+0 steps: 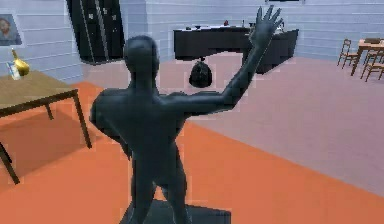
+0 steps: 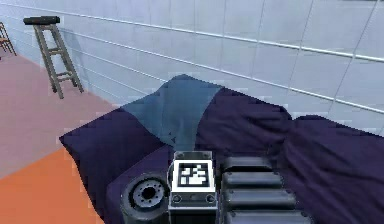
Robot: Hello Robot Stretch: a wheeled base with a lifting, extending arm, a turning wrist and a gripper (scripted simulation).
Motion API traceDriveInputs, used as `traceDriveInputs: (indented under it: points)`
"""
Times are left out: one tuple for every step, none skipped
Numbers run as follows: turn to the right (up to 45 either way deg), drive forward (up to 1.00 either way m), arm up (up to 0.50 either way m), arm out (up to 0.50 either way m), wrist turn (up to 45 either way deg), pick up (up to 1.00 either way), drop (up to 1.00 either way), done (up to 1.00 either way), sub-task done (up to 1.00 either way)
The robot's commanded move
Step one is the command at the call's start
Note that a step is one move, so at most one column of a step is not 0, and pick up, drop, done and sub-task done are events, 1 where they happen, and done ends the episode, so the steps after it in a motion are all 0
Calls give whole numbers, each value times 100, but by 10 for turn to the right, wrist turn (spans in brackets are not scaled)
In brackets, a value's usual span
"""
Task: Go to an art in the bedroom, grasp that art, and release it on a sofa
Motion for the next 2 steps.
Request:
traceDriveInputs:
  points:
    - [0,0,0,32,0,0,0,0,0]
    - [0,0,0,0,450,0,0,0,0]
